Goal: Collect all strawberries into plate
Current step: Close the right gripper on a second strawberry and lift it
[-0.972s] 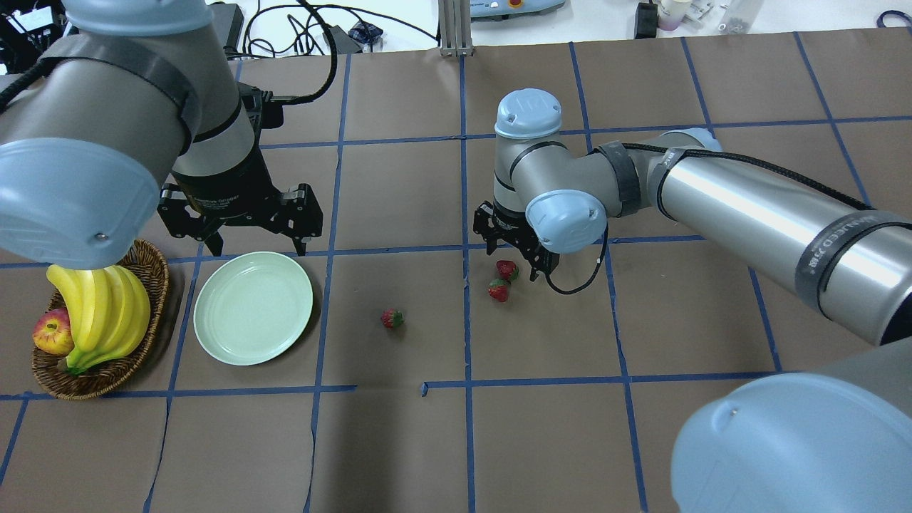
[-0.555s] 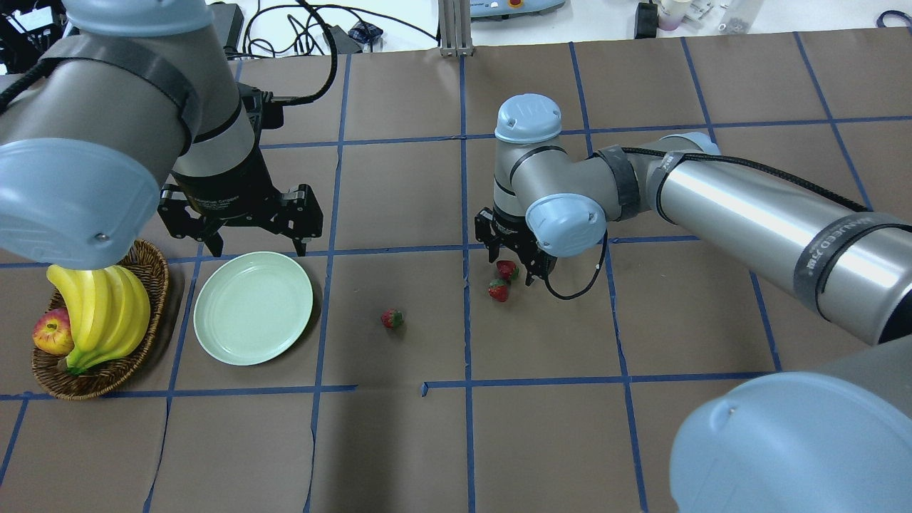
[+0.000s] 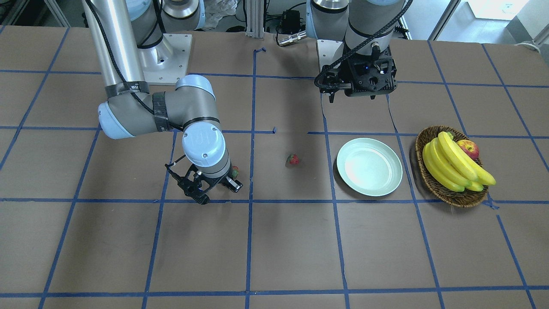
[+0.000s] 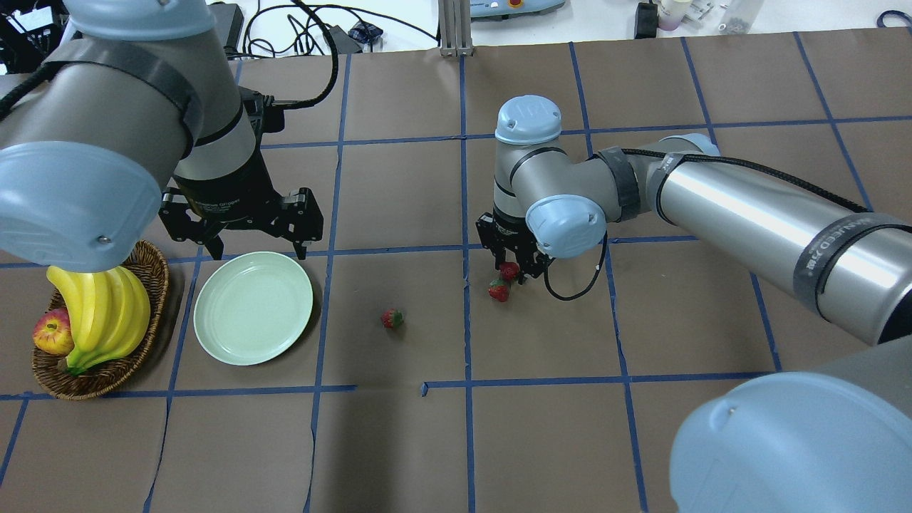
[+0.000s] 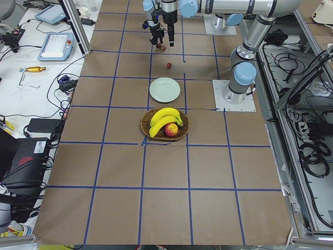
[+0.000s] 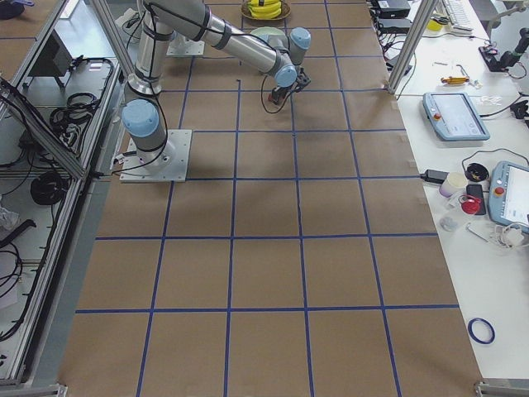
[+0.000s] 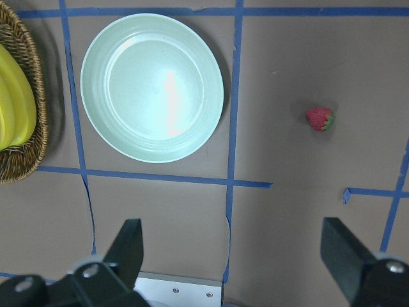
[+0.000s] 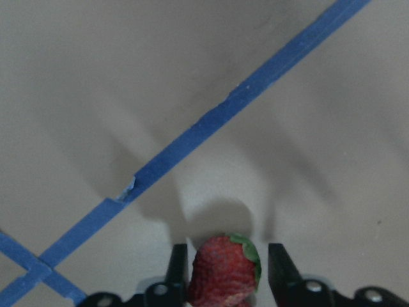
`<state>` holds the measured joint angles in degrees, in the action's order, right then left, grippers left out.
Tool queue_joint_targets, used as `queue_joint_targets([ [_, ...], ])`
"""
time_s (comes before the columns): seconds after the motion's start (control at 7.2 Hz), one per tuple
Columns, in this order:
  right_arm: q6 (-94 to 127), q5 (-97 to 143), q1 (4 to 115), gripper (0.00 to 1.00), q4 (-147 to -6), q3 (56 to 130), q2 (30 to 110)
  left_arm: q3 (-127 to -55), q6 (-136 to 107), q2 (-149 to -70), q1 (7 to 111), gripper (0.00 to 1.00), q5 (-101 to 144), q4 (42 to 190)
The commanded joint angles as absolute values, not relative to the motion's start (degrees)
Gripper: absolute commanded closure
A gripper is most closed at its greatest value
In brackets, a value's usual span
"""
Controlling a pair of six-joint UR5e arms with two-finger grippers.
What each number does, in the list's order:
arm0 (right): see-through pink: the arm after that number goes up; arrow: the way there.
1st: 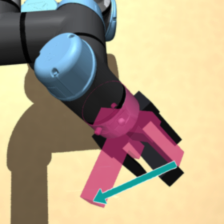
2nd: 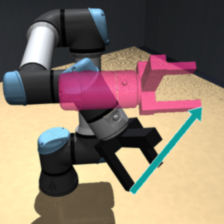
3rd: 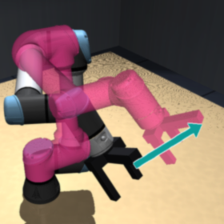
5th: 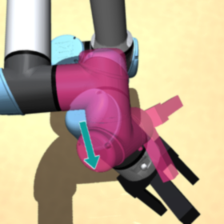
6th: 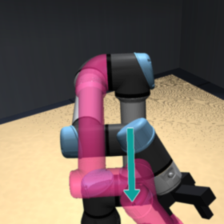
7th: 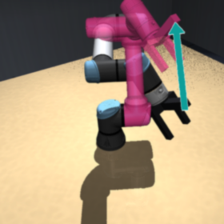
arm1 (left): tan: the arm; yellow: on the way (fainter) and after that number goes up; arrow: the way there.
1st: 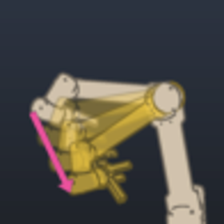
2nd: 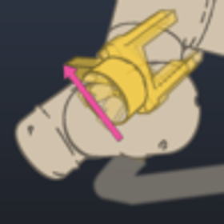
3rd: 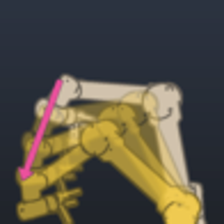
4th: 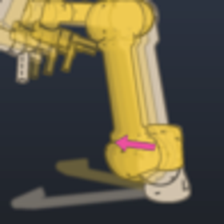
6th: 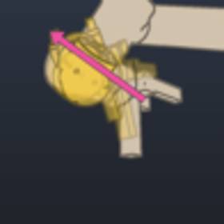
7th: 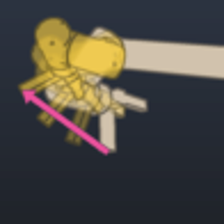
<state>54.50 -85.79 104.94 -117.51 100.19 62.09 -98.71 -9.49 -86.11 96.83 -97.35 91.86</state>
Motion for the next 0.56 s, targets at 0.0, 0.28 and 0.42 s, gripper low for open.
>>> queue_joint_targets([
  [0.0,54.2,-86.4,104.9,1.00,-117.5,100.2,62.1,-99.0,-9.5,-86.0,96.9,0.00,-97.4,91.8],
  [0.28,54.1,-92.0,104.8,1.00,-117.0,98.4,63.3,-99.0,-9.4,-86.0,96.9,0.00,-97.6,91.8],
  [0.42,53.2,-94.5,104.7,1.00,-116.3,96.7,65.4,-98.9,-9.4,-86.0,96.8,0.00,-97.5,91.8],
])
